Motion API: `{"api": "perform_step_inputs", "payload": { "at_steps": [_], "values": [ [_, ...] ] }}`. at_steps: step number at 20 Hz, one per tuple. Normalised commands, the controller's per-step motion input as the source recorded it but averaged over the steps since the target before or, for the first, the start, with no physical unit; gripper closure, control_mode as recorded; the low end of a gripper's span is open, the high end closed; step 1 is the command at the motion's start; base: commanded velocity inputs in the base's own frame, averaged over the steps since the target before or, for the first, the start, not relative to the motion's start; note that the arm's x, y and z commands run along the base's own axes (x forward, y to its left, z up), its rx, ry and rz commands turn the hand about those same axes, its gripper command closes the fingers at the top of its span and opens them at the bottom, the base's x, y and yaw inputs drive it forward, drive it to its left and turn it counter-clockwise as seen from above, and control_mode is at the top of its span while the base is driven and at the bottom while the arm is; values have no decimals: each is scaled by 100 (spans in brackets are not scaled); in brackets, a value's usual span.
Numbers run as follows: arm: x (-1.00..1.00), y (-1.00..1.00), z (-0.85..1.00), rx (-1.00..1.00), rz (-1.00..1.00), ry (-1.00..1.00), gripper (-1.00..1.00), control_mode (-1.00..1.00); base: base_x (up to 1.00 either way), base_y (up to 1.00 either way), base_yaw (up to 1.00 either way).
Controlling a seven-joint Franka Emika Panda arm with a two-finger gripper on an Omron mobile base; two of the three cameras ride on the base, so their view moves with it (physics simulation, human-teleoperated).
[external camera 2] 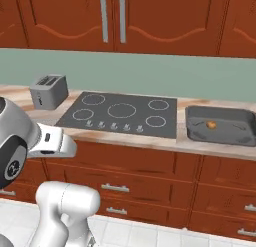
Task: Pick the peach and tangerine from the fridge and place them inside the tupperware on the counter.
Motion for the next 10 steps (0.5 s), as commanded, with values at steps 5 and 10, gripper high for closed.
{"api": "perform_step_inputs", "payload": {
  "at_steps": [5,10],
  "values": [
    [0,0,0,0,0,0,-100,100,-4,100,8],
    [0,0,0,0,0,0,-100,100,-22,100,36]
  ]
}}
